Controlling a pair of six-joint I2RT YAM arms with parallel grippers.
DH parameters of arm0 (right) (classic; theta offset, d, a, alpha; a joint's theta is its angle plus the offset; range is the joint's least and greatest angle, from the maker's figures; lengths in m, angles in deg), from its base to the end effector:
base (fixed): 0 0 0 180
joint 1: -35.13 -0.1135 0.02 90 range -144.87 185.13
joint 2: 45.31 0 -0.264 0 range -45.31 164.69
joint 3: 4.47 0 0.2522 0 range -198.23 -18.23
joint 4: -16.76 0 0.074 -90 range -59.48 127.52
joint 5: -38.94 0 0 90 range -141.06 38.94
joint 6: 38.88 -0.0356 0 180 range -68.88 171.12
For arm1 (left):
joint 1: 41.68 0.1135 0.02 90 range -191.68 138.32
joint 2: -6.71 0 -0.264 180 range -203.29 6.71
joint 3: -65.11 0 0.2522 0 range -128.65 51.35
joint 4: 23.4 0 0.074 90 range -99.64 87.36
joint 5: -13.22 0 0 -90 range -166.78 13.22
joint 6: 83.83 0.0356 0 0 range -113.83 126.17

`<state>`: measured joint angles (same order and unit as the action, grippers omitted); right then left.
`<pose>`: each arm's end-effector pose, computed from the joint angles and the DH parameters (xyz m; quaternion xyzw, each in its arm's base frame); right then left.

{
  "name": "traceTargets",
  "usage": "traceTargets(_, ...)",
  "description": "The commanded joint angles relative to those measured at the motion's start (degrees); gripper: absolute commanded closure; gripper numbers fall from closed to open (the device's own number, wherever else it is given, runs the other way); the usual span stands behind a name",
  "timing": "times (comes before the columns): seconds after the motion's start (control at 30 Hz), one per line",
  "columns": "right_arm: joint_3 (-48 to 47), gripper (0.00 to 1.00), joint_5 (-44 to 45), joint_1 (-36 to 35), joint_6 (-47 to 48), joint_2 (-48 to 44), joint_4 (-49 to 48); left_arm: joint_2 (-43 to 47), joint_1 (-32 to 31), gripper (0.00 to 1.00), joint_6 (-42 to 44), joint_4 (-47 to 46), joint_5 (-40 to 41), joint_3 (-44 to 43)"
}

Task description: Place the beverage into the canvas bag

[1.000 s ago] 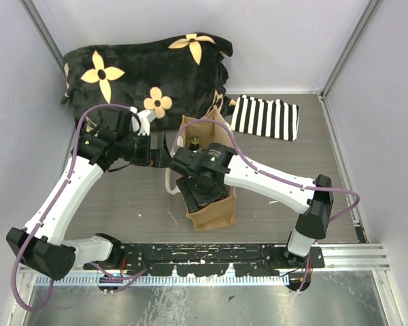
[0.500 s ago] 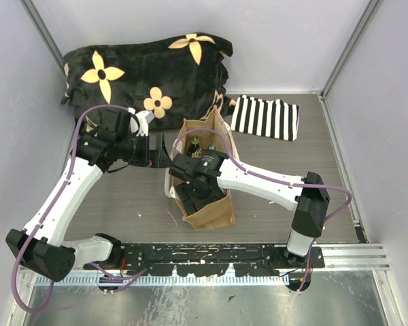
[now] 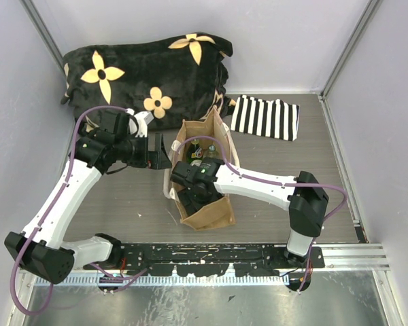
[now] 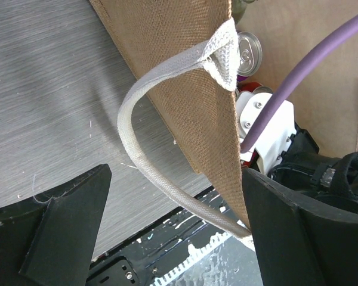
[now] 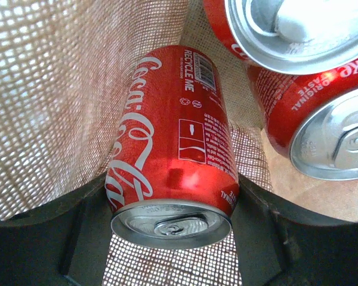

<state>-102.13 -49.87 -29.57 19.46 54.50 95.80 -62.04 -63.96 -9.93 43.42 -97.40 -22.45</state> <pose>0.1433 0.3015 0.2559 -0.2827 0.9561 0.0503 0.0589 0.2126 -0.1006 0.3611 0.1135 0.9137 -0.2737 0.2780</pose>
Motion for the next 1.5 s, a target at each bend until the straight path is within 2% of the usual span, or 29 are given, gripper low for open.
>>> traceTargets(0.0,1.61,0.88,-0.43,-1.21,-0.71,-0.09,0.43,1.60,0.13,0.02,1.25,-0.15,-0.51,0.84)
traceTargets(0.03,1.66,0.86,1.00,-1.21,-0.95,-0.20,0.34,1.79,0.13,0.02,1.39,-0.08,-0.50,1.01)
traceTargets(0.2,1.79,0.59,6.74,-0.80,-2.76,-1.24,-0.93,2.85,0.11,0.02,1.66,0.09,-0.46,1.24)
traceTargets(0.33,2.49,0.48,7.60,0.33,-3.77,-2.51,-2.91,3.95,0.13,0.02,2.10,0.34,-0.43,1.38)
traceTargets(0.77,-0.36,0.32,12.25,3.00,-5.57,-7.08,-6.10,7.03,0.12,0.02,2.54,0.32,-1.07,2.12)
traceTargets(1.17,-0.98,0.25,12.81,4.21,-5.54,-8.49,-7.59,8.88,0.11,0.02,2.80,0.68,-2.04,2.94)
traceTargets(1.2,-0.87,0.23,12.67,4.19,-5.52,-8.49,-7.79,9.02,0.13,0.02,2.77,0.67,-2.12,3.02)
traceTargets(1.23,-0.63,0.05,12.41,4.17,-5.52,-8.56,-8.00,9.03,0.07,0.02,2.81,0.66,-2.20,3.17)
traceTargets(1.27,-0.53,0.00,12.21,4.23,-5.52,-8.62,-8.19,9.15,0.08,0.02,2.81,0.68,-2.30,3.33)
traceTargets(1.47,-1.72,0.00,12.25,4.23,-5.94,-9.25,-8.40,9.43,0.06,0.02,2.96,0.70,-2.82,3.26)
